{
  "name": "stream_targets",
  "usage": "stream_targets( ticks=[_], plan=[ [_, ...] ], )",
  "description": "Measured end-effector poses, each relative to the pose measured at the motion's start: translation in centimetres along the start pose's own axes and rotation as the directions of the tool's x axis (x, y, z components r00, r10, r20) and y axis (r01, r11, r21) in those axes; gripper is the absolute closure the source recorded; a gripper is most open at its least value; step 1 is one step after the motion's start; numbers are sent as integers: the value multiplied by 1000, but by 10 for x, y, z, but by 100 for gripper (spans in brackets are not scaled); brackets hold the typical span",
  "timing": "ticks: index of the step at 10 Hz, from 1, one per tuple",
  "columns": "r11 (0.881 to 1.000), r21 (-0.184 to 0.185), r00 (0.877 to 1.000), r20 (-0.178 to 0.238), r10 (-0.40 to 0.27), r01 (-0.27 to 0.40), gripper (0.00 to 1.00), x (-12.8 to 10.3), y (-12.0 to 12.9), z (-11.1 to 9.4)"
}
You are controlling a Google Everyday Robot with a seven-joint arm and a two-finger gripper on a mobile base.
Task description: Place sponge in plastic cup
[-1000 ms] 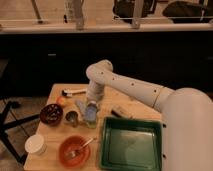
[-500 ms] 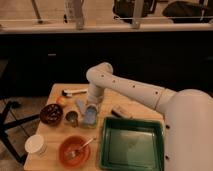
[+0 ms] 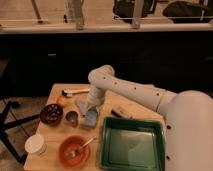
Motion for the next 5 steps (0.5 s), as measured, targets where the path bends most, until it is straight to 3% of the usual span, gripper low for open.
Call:
stream_targets(
  ticks=[1, 5],
  plan=[
    [1000, -4, 1000, 17, 6, -6, 96, 1, 4, 4],
    [1000, -1, 1000, 15, 5, -5, 96, 1, 3, 3]
  ],
)
